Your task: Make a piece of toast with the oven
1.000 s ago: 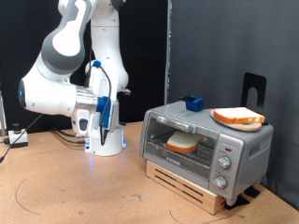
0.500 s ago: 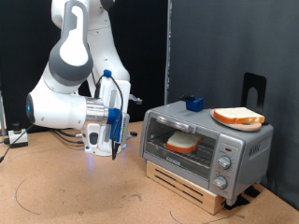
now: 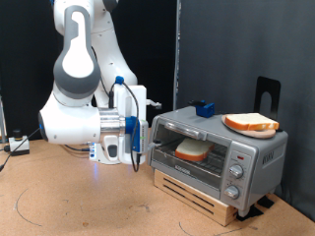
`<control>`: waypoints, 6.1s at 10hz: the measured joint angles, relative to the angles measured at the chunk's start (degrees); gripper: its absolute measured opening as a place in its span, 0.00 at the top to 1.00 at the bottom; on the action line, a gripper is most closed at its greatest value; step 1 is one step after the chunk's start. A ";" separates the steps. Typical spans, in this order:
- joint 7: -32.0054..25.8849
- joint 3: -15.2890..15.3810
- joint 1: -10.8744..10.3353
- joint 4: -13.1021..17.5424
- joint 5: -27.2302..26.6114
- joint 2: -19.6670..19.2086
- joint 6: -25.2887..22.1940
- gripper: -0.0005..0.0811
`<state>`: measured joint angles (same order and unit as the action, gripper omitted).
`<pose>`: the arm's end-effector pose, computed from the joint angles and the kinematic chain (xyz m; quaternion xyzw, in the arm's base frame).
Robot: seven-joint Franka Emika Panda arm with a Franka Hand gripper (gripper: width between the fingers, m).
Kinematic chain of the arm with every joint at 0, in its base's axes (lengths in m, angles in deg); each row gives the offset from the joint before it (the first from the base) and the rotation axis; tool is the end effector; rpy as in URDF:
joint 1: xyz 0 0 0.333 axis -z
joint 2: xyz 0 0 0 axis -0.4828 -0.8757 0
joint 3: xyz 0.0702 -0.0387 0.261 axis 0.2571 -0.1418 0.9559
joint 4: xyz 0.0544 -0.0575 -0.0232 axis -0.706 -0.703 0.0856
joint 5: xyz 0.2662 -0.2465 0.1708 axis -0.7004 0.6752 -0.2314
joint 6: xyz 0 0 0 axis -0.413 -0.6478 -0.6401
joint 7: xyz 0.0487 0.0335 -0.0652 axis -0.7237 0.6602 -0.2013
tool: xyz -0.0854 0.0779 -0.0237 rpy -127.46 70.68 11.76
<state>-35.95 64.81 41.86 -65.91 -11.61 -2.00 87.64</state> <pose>0.4726 -0.0765 0.2634 -0.6988 0.2186 0.2335 0.6398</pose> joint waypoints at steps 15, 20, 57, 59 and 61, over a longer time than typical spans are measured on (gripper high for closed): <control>5.59 -2.69 -19.32 17.74 11.69 -21.81 14.94 0.01; 0.50 -3.27 -19.51 21.91 17.74 -25.91 3.21 0.01; 2.80 -6.85 -34.41 28.54 18.64 -39.52 18.30 0.87; -0.25 -6.71 -34.30 28.37 18.81 -39.43 18.72 0.87; -10.02 -5.88 -33.55 27.17 19.17 -38.92 20.62 0.87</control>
<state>-45.96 58.93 8.31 -38.74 7.56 -40.92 108.26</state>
